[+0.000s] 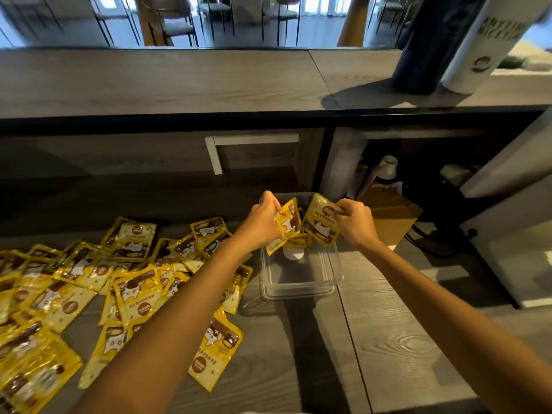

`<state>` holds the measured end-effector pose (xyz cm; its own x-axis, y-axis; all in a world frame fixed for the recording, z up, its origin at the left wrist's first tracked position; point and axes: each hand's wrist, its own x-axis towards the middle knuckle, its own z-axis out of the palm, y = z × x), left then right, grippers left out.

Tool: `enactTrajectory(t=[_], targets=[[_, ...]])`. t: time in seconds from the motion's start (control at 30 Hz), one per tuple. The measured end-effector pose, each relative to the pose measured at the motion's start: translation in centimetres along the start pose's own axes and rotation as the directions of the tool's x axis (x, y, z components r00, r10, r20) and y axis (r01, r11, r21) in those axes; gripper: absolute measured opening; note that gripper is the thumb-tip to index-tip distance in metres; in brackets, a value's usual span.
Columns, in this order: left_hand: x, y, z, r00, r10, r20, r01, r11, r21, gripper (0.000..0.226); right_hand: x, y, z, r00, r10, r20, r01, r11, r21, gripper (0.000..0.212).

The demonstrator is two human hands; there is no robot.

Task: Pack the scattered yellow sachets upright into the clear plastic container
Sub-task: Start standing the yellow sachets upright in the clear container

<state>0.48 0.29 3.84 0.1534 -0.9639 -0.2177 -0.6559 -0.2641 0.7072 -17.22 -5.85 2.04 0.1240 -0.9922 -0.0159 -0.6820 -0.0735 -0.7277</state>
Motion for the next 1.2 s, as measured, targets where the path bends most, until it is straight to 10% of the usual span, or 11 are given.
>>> enactTrajectory(t=[0.33,0.6,0.83,1.2], targets=[[-1.9,1.1,2.4,0.863,0.169,0.475,-0.376,0.844,0.382,0.043,-2.7,0.3,-0.3,0.956,-0.129,0.264,0.105,0.989,0.102,0.025],[-1.3,-1.9,3.7,0.963,0.028,0.267,-0.044,0.998,0.053,0.037,-4.3,1.9,-0.3,0.885,-0.135,0.447,0.16,0.987,-0.019,0.021],[-2.0,-2.0,4.1,0.948,0.22,0.232,-0.288,0.903,0.319,0.011,-4.5,1.8,-0.2,0.85,-0.167,0.499,0.258,0.959,-0.119,0.025],[-4.2,-3.2,4.3,0.888,0.198,0.416,-0.345,0.883,0.317,0.03,-6.6,1.8,-0.9,0.779,-0.204,0.593,0.403,0.887,-0.225,0.029]])
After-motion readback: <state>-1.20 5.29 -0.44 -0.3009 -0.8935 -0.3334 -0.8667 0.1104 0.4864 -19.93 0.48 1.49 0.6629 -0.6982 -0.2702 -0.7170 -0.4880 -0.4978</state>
